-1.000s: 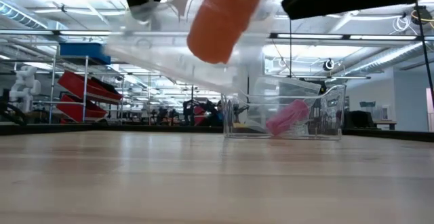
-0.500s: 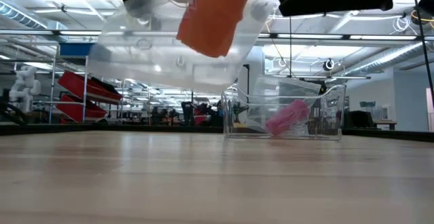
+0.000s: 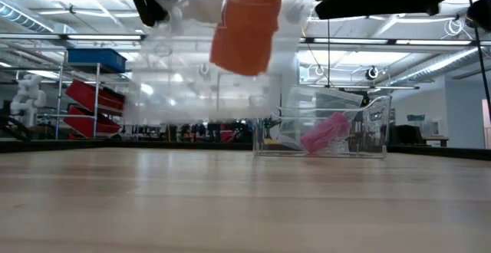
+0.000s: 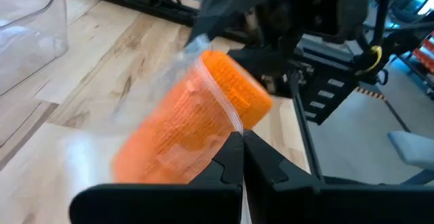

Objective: Roll bandage
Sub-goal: Put the rolled orange bandage into the transparent zip bag

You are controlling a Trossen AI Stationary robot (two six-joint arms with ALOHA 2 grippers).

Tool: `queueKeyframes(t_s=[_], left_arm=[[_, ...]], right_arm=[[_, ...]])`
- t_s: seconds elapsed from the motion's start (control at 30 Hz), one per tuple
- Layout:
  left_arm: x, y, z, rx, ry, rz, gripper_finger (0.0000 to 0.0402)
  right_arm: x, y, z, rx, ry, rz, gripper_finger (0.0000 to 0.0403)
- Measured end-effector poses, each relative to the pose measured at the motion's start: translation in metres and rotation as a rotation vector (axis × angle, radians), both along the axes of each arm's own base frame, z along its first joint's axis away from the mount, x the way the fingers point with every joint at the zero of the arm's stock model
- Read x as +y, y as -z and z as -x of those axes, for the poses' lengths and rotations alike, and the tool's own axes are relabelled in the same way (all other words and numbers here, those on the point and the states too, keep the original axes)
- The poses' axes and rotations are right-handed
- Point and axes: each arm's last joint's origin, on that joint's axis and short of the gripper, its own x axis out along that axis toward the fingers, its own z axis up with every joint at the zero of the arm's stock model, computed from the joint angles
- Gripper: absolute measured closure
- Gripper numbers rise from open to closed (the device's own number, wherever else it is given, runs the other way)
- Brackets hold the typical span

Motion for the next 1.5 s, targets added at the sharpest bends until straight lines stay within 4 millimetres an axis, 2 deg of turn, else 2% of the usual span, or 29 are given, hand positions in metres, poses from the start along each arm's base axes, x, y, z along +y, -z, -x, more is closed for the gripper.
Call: queueKeyframes(t_s=[0.47, 0.7, 0.97, 1.17, 1.4, 1.5], left_arm=[[0.001, 0.002, 0.001, 0.020, 0.000, -0.012, 0.0402], [0.003, 0.007, 0.002, 0.068, -0.015, -0.048, 0.0402], [0.003, 0.007, 0.002, 0.067, 0.014, -0.100, 0.0402], [0.003, 0.009, 0.003, 0.084, 0.031, -0.135, 0.0402], [0.004, 0.013, 0.005, 0.122, 0.031, -0.155, 0.0402], [0.004, 0.013, 0.005, 0.121, 0.032, -0.155, 0.0402]], right_arm=[[0.009, 0.000, 0.008, 0.039, -0.061, 0.070, 0.0248], [0.015, -0.006, 0.008, 0.039, -0.083, 0.090, 0.0248], [0.004, -0.004, -0.005, 0.068, -0.105, -0.068, 0.0248], [-0.007, -0.004, -0.015, 0.078, -0.092, -0.114, 0.0248], [-0.002, -0.019, -0.012, 0.003, -0.111, -0.182, 0.0248], [-0.004, -0.015, -0.011, 0.051, -0.130, -0.215, 0.0248]])
